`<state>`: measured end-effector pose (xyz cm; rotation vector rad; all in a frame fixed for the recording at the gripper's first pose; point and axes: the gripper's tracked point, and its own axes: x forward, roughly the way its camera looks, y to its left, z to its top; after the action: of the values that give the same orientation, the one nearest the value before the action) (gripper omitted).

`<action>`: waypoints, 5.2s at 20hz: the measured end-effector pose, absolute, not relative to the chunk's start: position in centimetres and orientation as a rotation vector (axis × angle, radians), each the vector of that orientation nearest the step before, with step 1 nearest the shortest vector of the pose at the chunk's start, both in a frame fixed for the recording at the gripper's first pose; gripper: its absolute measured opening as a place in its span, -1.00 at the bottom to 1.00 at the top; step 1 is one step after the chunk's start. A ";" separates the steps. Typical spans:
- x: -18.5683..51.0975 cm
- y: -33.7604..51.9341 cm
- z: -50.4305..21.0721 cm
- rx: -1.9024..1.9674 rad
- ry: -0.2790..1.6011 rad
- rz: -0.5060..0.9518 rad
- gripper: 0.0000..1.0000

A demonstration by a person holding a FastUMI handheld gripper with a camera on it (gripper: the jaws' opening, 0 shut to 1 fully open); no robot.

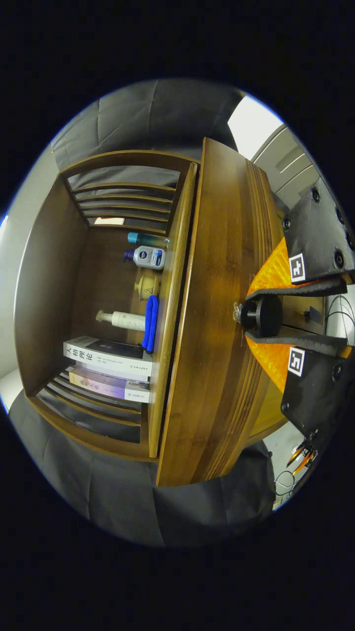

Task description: Pull open the drawer, take out the items inside it, and place them on the countertop above the cabinet.

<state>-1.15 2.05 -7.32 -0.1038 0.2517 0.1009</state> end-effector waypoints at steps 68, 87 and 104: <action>3.2 1.6 -4.5 -0.025 0.814 -0.024 0.93; 2.0 3.6 -6.6 0.032 0.813 0.095 -0.57; 3.3 3.0 6.4 0.012 0.436 0.107 -0.57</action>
<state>3.34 2.99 6.39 0.0125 0.4363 0.1073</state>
